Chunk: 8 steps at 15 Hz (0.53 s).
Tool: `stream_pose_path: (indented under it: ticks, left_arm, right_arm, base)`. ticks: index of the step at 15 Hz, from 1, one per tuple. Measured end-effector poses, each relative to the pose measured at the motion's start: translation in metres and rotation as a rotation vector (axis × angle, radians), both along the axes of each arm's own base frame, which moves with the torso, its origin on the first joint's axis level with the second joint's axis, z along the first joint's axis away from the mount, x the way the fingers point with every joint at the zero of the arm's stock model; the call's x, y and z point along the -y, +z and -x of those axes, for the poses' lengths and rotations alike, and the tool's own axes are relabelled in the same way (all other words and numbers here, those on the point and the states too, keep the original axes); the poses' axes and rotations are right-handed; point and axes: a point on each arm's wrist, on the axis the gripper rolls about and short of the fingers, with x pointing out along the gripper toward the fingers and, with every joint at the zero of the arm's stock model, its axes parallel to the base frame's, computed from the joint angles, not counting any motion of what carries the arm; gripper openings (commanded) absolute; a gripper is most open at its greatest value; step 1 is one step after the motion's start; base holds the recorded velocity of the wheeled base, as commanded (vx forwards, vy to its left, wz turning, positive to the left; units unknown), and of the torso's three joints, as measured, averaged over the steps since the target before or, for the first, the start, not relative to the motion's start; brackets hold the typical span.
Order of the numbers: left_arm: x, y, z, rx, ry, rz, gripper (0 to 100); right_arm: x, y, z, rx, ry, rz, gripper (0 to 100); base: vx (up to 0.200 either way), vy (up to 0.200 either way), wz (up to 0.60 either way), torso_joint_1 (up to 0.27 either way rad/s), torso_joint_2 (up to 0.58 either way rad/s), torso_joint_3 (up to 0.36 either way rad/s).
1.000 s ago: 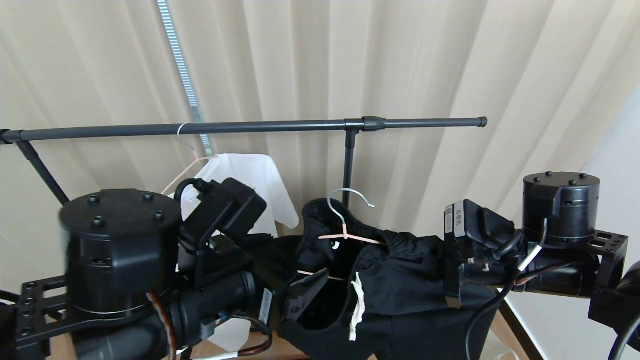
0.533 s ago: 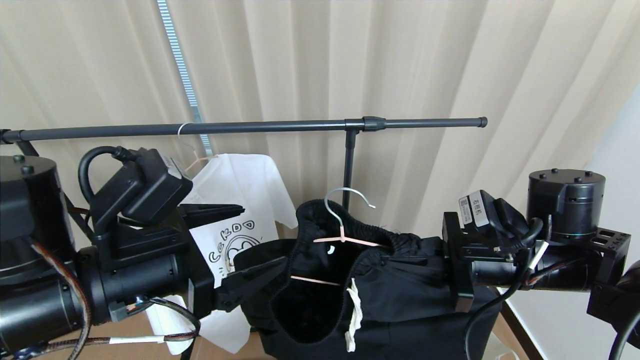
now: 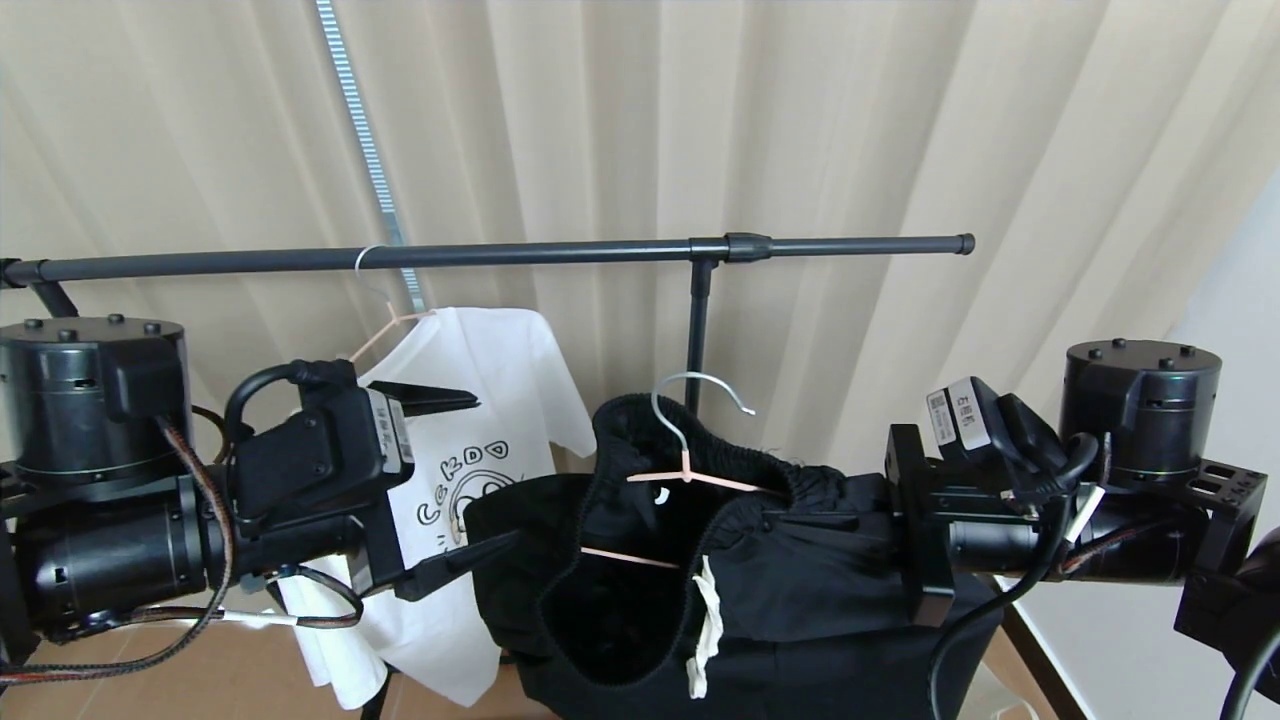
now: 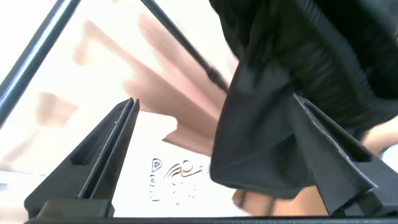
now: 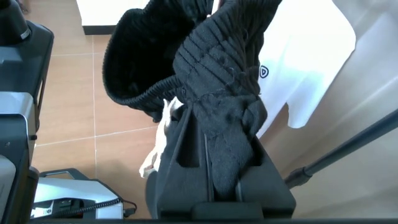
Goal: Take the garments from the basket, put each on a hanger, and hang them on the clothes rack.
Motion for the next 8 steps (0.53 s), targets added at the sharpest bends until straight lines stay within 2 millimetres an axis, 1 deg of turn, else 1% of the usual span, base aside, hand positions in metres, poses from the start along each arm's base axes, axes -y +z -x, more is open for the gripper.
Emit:
stream_pose_path:
  ticks: [4, 8]
  left_arm:
    - [0.019, -0.011, -0.004, -0.048, -0.111, -0.003, 100]
    - [0.032, -0.018, -0.01, -0.087, -0.151, -0.002, 100]
  right_arm:
    - [0.0, 0.0, 0.001, 0.0, 0.003, 0.0, 0]
    - [-0.001, -0.001, 0.002, -0.003, 0.008, 0.002, 0]
  base:
    - [0.0, 0.0, 0.0, 0.0, 0.0, 0.0]
    - [0.0, 0.0, 0.0, 0.0, 0.0, 0.0]
